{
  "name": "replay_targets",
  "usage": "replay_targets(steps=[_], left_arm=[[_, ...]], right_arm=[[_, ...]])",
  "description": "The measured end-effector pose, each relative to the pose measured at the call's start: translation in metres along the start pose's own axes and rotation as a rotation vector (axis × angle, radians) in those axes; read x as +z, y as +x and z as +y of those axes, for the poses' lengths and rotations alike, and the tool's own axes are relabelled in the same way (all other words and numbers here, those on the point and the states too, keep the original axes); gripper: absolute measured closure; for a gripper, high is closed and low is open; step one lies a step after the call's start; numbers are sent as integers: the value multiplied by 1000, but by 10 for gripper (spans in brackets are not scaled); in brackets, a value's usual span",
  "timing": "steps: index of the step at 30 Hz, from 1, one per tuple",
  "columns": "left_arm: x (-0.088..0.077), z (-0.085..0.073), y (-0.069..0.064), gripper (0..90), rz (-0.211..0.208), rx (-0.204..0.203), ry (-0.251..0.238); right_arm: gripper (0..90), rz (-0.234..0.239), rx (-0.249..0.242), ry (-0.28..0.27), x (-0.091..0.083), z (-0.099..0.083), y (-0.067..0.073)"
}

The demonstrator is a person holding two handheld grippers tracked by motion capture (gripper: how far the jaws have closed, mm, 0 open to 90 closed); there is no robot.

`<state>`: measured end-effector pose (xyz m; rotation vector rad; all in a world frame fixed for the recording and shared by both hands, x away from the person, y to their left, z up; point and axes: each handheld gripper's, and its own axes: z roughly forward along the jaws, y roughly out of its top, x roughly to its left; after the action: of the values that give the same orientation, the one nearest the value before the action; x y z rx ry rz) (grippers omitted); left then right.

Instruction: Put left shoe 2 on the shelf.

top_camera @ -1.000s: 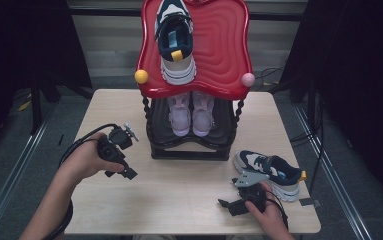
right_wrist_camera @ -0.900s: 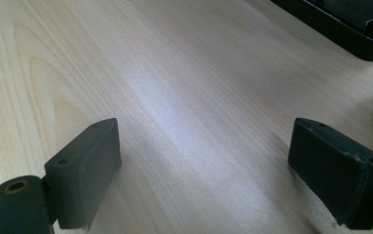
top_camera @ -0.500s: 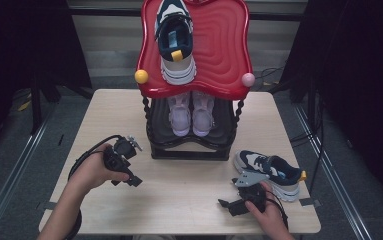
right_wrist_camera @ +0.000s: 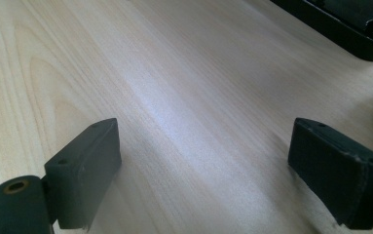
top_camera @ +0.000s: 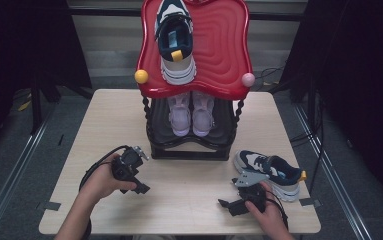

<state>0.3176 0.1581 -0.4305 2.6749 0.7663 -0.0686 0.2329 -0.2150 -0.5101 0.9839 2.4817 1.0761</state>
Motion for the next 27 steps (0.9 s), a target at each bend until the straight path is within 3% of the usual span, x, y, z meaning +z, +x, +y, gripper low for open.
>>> replay_targets(steps=[18,23,27], left_arm=[[25,-9,-2,230,11,18,-63],[32,-12,-1,231,2,5,-104],[38,-15,-2,226,33,8,-147]], right_arm=[[112,0,0,0,0,0,0],[112,0,0,0,0,0,0],[112,0,1,-1,0,0,0]])
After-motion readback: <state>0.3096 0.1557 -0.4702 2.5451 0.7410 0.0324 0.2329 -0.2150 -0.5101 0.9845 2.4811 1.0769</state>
